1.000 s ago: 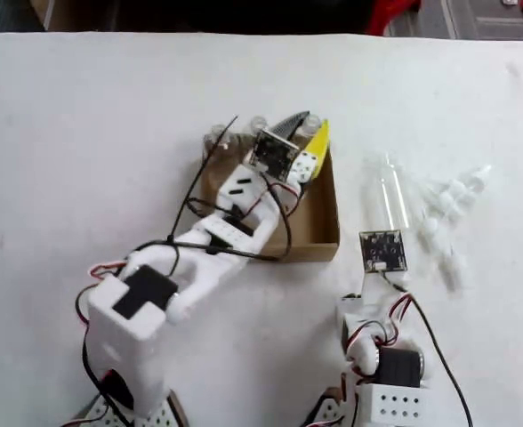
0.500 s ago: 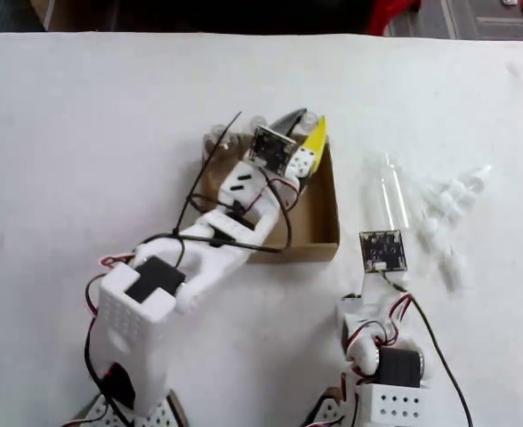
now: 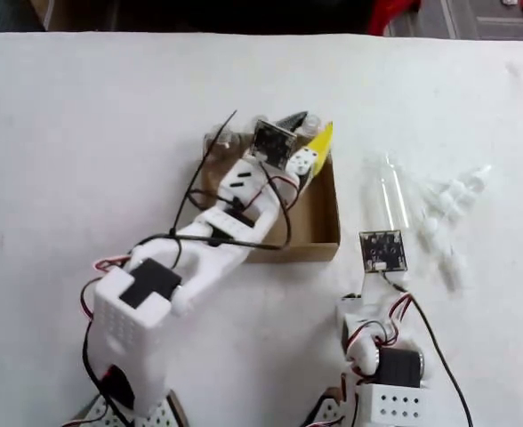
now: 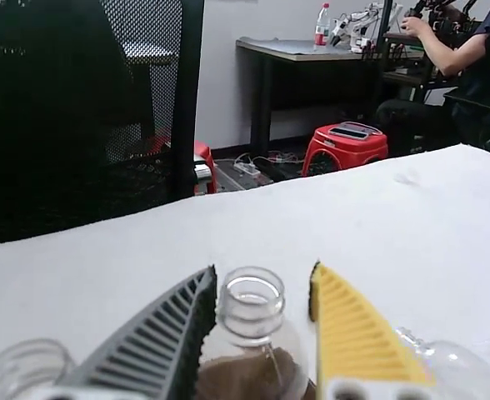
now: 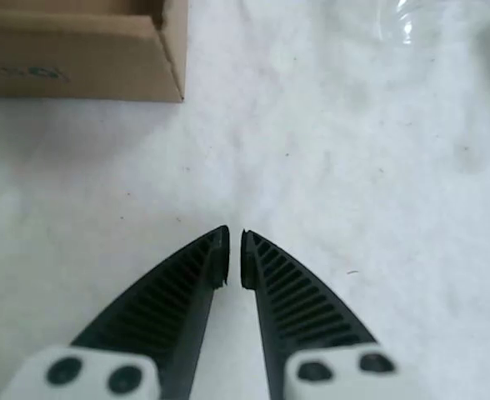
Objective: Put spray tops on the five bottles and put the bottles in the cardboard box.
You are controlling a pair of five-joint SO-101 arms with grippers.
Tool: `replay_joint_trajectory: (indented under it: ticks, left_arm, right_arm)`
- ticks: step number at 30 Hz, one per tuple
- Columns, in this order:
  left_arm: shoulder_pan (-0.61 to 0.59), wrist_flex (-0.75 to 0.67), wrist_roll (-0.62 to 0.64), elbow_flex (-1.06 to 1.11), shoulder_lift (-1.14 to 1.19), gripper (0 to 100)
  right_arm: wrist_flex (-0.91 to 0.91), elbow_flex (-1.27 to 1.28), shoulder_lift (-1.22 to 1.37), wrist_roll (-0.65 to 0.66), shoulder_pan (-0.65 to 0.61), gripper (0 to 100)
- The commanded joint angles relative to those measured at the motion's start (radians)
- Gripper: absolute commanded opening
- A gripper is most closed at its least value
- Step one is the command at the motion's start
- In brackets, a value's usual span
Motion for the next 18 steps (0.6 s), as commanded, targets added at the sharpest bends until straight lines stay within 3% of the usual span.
replay_joint_trajectory:
  ticks: [1, 18]
  left_arm:
    - [-0.01, 0.084, 0.057, -0.038, -0.093, 19]
    - [-0.001, 0.095, 0.057, -0.129, -0.116, 19]
  right_arm:
    - [0.005, 0.009, -0.005, -0.005, 0.008, 1.6]
    - [0.005, 0.009, -0.005, -0.005, 0.008, 1.6]
